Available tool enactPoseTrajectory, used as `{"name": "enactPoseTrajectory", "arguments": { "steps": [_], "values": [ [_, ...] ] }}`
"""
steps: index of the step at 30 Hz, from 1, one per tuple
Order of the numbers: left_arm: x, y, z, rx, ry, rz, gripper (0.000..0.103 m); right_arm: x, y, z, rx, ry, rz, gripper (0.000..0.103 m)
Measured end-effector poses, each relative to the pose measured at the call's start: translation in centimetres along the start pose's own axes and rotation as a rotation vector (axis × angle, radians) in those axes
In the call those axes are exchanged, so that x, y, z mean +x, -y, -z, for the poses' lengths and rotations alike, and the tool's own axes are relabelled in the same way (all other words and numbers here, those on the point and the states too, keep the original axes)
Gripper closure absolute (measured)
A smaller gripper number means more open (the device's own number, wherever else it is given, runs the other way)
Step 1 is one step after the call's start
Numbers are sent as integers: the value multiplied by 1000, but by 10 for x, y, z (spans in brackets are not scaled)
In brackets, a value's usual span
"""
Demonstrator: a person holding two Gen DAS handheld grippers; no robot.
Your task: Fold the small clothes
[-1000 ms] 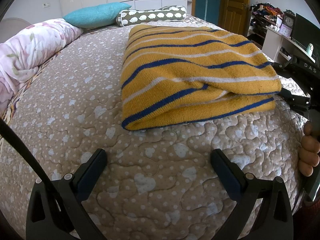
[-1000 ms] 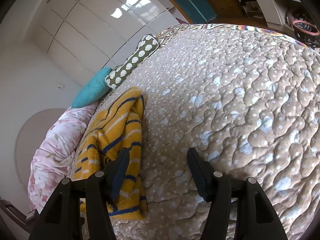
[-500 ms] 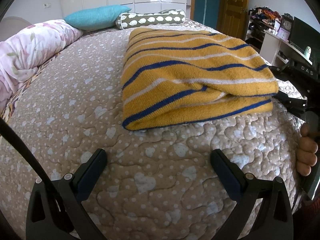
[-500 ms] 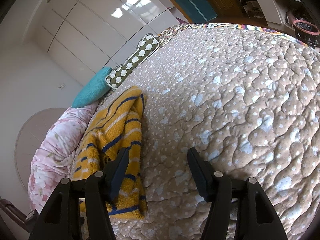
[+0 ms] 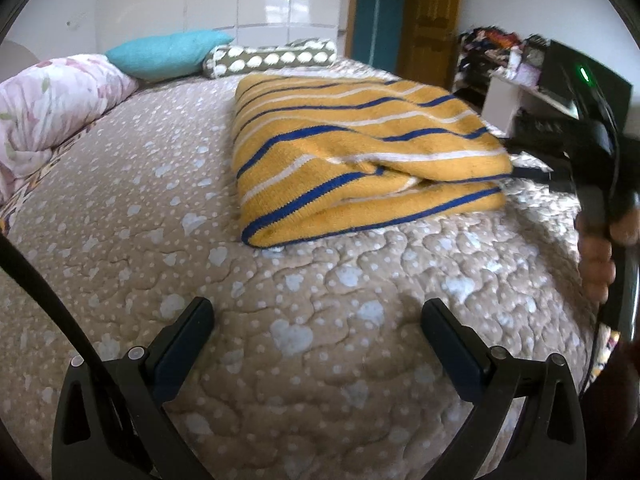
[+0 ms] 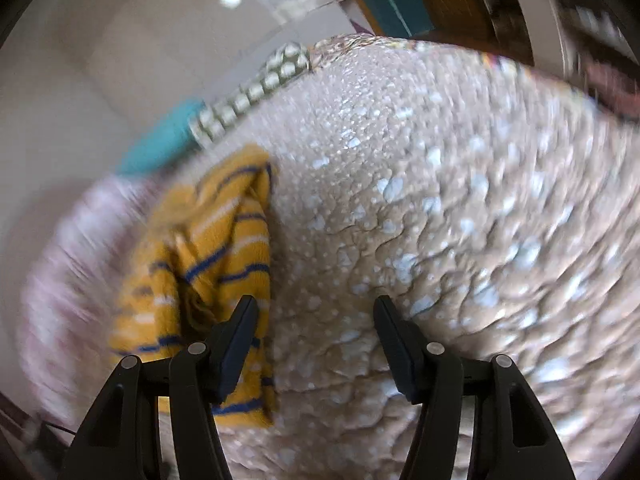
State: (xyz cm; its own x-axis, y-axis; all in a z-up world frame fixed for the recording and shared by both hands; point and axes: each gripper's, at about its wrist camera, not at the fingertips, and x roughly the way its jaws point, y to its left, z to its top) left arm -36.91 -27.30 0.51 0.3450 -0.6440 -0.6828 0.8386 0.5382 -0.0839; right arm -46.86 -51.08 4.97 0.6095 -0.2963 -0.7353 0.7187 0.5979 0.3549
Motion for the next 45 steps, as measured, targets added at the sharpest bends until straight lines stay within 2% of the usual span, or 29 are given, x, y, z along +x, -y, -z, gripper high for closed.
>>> {"name": "enactPoseTrajectory", "arguments": {
  "steps": [1,2,6,9,10,11,12,14,17,18,20,22,24,25,27,28,30,31,35,37,40,45],
  "values": [
    [-2,-2,2,-2,16,16,0,-8,-11,-3,-43,24,41,39],
    [-3,-3,3,-8,28,31,0,-13,-17,-7,-59,40,43,39],
    [-4,-9,4,-28,42,72,0,-20,-51,-33,-69,42,-28,39],
    [-6,-11,5,-34,50,92,0,5,-76,-53,-73,-4,-15,38],
    [-6,-11,5,-35,50,95,0,20,-83,-56,-79,-49,1,40],
    [-6,-12,6,-36,49,97,0,34,-88,-56,-89,-93,11,62],
    [-7,-12,6,-34,46,97,0,43,-95,-53,-113,-128,4,65],
    [-8,-11,8,-15,39,90,0,46,-111,-46,-231,-120,90,68],
    [-9,-7,8,4,15,70,0,44,-108,-36,-308,-114,176,67],
    [-10,-8,8,1,7,68,0,42,-106,-35,-316,-110,199,59],
    [-14,-12,6,-19,-11,70,0,36,-109,-35,-357,-98,266,54],
    [-22,-23,4,-69,-28,74,0,22,-121,-35,-401,-79,312,54],
    [-28,-34,3,-127,-31,85,0,5,-138,-37,-449,-6,347,54],
    [-31,-40,2,-156,-31,81,0,-8,-150,-36,-480,52,340,54],
    [-36,-53,-1,-208,-26,63,0,-23,-165,-37,-488,92,268,58],
    [-37,-58,-2,-225,-24,54,0,-26,-168,-38,-468,88,221,61],
    [-39,-69,-2,-252,-24,25,0,-18,-171,-39,-419,37,136,76],
    [-38,-73,-3,-260,-26,11,0,-8,-169,-37,-396,3,114,76],
    [-38,-89,-2,-300,-40,-8,0,39,-140,-19,-307,-133,119,77],
    [-40,-94,-2,-313,-38,-3,0,32,-131,-7,-298,-70,83,76],
    [-38,-96,-4,-317,-40,-11,0,18,-130,3,-300,-78,87,75],
    [-38,-94,-5,-302,-40,-34,0,-3,-121,29,-312,-106,95,66]
  ]
}}
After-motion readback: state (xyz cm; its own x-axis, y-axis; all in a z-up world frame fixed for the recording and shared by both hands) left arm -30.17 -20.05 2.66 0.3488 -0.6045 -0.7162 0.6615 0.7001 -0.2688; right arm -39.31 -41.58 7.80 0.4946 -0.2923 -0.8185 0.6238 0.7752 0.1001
